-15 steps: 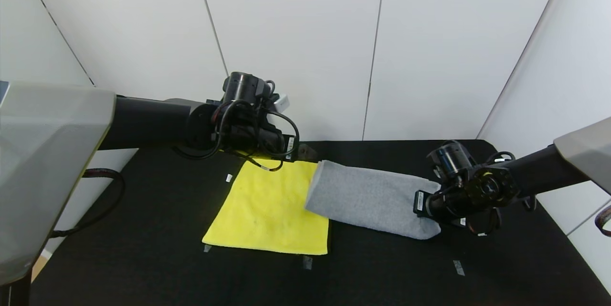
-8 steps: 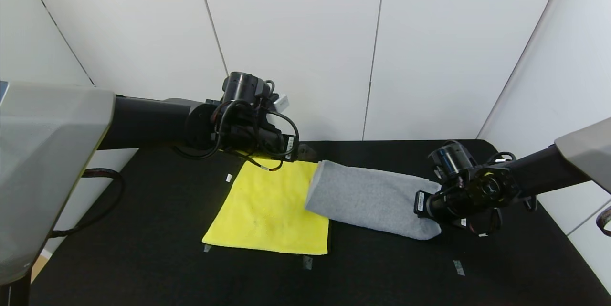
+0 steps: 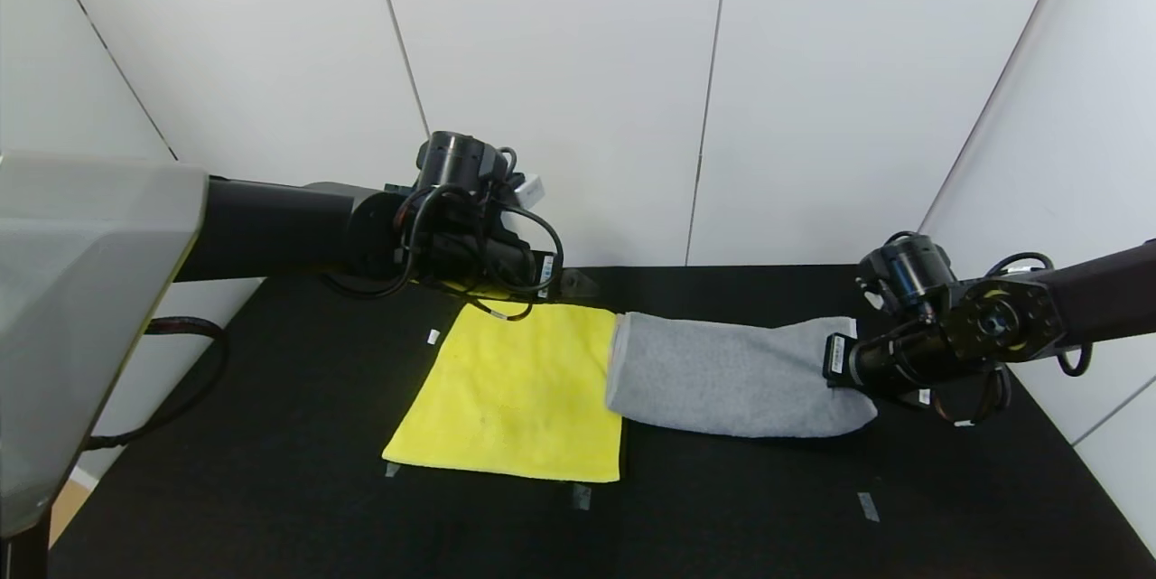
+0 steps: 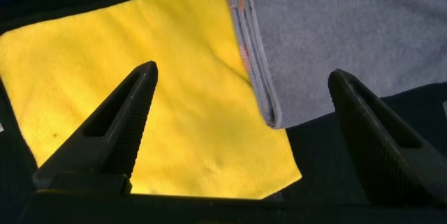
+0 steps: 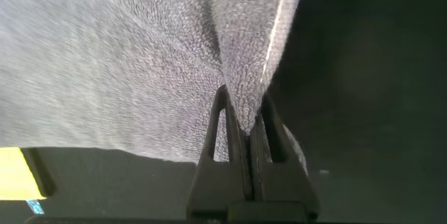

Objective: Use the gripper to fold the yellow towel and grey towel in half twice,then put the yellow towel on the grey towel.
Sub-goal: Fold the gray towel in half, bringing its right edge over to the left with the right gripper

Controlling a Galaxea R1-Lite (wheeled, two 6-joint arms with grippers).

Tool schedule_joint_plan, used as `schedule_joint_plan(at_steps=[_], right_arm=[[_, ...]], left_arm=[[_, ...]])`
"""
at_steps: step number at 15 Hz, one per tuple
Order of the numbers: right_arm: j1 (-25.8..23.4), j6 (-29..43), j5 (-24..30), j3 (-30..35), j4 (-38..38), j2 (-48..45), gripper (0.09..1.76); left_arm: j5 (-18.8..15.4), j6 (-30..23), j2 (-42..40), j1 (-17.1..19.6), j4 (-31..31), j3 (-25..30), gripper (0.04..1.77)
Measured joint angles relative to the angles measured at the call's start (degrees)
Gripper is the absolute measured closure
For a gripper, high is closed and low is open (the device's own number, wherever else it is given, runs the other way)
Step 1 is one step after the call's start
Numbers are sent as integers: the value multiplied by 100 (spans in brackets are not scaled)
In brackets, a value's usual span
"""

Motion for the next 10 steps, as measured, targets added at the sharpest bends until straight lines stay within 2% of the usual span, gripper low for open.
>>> schedule_joint_plan(at_steps=[10], right_arm=[[-720, -460, 7, -28, 345, -596, 172]], left_arm=[[2, 0, -91, 0, 7, 10, 9]])
